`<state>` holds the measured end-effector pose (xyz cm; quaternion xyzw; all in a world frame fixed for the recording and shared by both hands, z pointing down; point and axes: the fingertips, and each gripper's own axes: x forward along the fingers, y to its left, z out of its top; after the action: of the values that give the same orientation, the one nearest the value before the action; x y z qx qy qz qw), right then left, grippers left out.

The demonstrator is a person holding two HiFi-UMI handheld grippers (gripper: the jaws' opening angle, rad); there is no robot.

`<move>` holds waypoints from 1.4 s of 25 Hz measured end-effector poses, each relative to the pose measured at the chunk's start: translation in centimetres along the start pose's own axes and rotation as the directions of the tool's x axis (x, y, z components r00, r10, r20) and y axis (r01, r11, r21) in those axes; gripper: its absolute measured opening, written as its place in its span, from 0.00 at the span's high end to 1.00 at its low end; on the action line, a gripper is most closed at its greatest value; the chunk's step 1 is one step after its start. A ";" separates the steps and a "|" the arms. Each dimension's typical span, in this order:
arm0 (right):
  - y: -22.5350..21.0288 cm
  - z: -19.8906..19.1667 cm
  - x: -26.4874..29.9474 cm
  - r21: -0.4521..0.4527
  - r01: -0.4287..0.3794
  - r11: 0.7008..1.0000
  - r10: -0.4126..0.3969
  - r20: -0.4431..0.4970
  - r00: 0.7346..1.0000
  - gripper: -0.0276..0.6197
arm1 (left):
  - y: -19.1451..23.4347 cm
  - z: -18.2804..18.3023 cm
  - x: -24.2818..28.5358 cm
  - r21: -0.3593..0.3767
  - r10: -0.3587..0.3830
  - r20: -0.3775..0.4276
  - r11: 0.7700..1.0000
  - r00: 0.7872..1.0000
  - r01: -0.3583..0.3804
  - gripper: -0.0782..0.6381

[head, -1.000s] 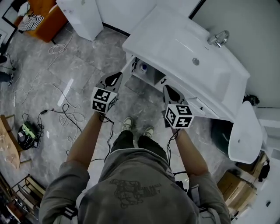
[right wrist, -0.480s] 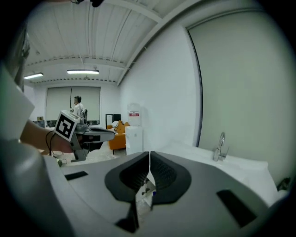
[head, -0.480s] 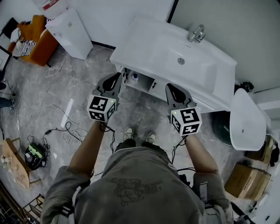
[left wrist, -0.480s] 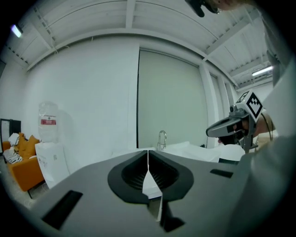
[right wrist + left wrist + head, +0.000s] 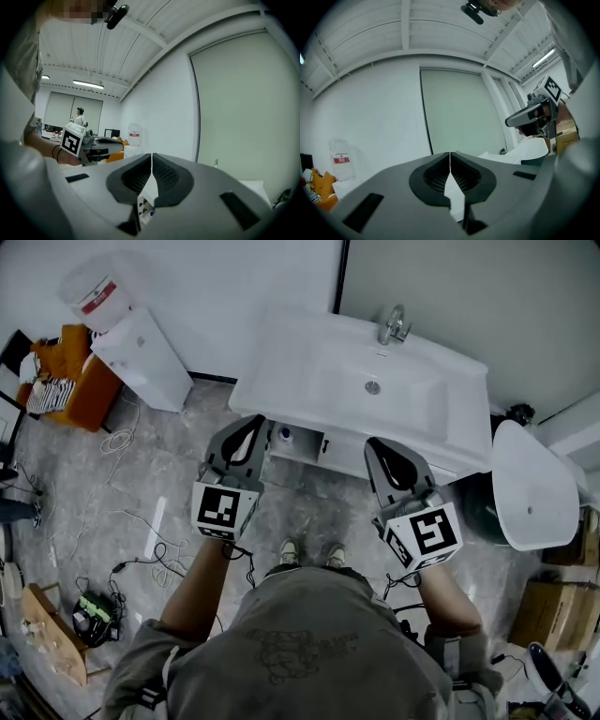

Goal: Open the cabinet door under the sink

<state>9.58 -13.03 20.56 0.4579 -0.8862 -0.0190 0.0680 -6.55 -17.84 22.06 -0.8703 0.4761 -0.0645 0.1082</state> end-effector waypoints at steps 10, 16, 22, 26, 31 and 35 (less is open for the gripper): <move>-1.8 6.4 -6.8 0.041 0.134 0.990 -0.139 0.157 0.978 0.91 | -3.4 7.9 -2.3 0.040 -0.060 0.110 0.998 0.992 0.056 0.86; -1.6 7.6 -9.7 0.024 0.211 0.977 -0.212 0.201 0.956 0.91 | -5.4 8.6 -2.8 0.084 -0.100 0.115 0.992 0.988 0.091 0.86; -0.6 6.9 -11.3 0.020 0.235 0.972 -0.235 0.185 0.954 0.91 | -6.4 9.0 -3.3 0.080 -0.131 0.124 0.989 0.984 0.122 0.86; -0.6 6.2 -11.5 0.036 0.239 0.970 -0.241 0.173 0.955 0.91 | -6.8 8.8 -3.1 0.102 -0.152 0.106 0.985 0.983 0.141 0.86; -1.3 5.7 -10.9 0.044 0.247 0.968 -0.251 0.170 0.953 0.91 | -6.3 8.9 -2.6 0.100 -0.145 0.113 0.986 0.983 0.134 0.86; -1.7 5.6 -10.4 0.047 0.242 0.969 -0.247 0.171 0.954 0.91 | -6.0 8.7 -2.3 0.104 -0.138 0.098 0.986 0.986 0.128 0.86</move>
<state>16.15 -5.67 13.78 0.5613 -0.8255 -0.0560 -0.0190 -1.02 -11.66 15.11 -0.8961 0.4067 -0.0491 0.1707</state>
